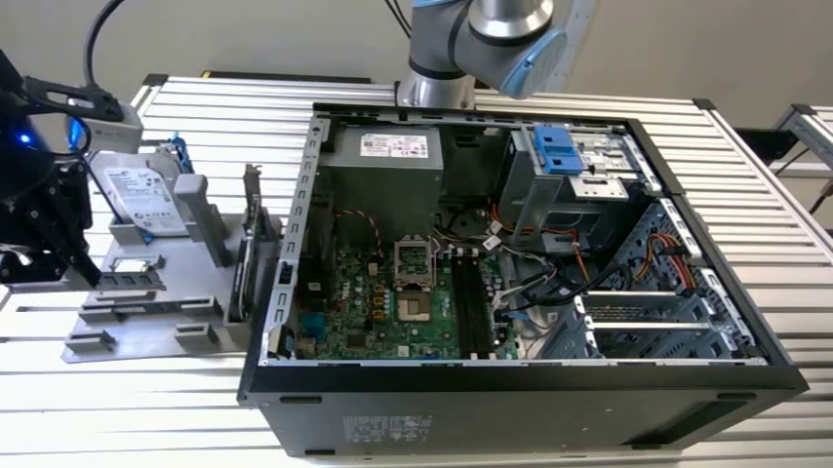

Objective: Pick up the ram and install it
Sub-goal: 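Pick up the ram and move it above insertion slot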

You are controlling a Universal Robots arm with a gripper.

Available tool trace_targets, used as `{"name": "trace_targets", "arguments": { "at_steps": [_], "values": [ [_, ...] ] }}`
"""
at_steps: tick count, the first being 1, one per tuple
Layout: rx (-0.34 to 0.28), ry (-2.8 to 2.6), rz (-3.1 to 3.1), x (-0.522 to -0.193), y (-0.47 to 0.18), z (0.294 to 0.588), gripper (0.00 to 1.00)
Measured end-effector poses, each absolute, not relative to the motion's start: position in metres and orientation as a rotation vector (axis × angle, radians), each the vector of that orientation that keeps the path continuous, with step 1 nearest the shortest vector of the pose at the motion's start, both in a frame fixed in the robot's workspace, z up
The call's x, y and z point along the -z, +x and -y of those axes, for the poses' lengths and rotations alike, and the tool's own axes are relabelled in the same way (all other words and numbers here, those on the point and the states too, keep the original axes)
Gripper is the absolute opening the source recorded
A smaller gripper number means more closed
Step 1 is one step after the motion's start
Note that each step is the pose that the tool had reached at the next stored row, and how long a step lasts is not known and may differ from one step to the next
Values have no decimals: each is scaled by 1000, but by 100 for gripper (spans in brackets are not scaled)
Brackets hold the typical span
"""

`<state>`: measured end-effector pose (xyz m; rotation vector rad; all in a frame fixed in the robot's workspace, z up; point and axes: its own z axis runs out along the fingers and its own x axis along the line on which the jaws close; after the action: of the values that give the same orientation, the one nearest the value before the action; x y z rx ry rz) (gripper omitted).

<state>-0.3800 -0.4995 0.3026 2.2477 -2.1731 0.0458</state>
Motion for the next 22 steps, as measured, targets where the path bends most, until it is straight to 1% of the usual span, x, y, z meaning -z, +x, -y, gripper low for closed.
{"name": "trace_targets", "arguments": {
  "at_steps": [22],
  "values": [
    [-46,2249,2172,-317,-380,499,0]
  ]
}}
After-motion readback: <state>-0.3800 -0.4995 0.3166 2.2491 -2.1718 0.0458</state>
